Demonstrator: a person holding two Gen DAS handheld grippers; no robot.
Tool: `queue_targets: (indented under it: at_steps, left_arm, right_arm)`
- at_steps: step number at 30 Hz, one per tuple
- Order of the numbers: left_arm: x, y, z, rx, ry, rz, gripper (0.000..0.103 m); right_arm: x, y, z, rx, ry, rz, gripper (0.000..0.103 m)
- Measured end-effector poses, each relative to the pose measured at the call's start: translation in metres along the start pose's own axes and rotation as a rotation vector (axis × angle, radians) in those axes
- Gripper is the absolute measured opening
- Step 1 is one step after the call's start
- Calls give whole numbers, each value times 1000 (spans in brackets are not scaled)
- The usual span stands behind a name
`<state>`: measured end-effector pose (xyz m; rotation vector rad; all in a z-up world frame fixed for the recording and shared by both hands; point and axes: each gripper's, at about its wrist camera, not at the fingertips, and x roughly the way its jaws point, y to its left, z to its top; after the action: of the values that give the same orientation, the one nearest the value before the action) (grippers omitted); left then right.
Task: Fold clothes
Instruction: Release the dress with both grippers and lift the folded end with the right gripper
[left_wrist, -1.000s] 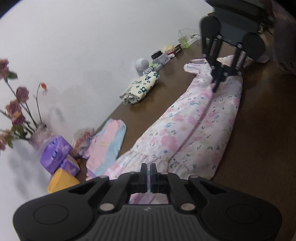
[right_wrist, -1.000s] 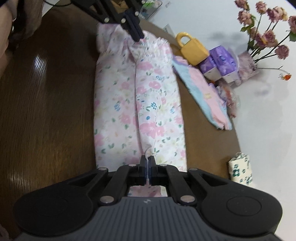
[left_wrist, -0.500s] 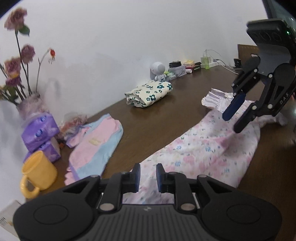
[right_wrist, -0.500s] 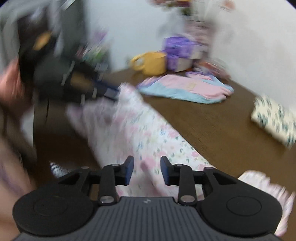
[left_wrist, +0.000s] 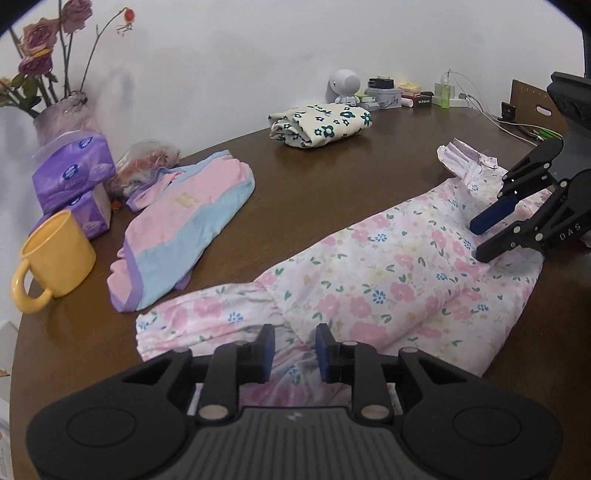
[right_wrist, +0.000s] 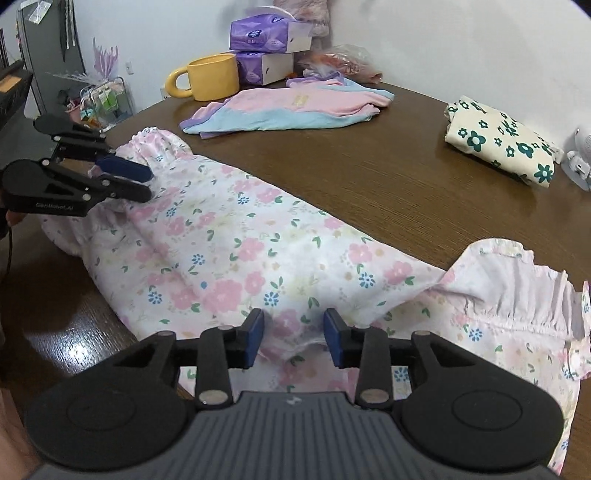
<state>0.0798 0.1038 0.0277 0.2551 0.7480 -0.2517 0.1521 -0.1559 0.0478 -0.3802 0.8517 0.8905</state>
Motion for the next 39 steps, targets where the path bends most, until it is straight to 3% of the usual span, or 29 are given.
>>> queue_targets:
  at_steps: [8,10,12,15,16,18,19,27,39]
  left_arm:
    - [2,1,-5,-31,-9,1,25]
    - [-1,0,-4,-31,-18,16,33]
    - [-10,-3,-3,-32,-44,33,51]
    - [-25,-12,-4,-43,-81,51,59]
    - [-31,-15,-5,-46,-94,57,64]
    - [-41,-21,-5,-53,-119,70,84]
    - [-46,-24,-6,-57,-131,76,86]
    - [-83,-50,-11,-78,-214,106,88]
    - [-70,-111,-2,3,-191,-1,88]
  right_arm:
    - [2,-2,-1,6,-30,-7,36]
    - [1,-2,-1,20,-33,-5,38]
    - [-4,-2,-1,34,-45,-5,46]
    - [-17,-1,-3,53,-81,-9,50]
    - [-23,0,-3,60,-94,-10,57]
    - [-35,0,-6,78,-116,-11,70]
    - [-40,1,-7,82,-118,-10,76]
    - [-83,7,-36,126,-186,-56,98]
    - [-133,-9,-109,240,-206,-223,102]
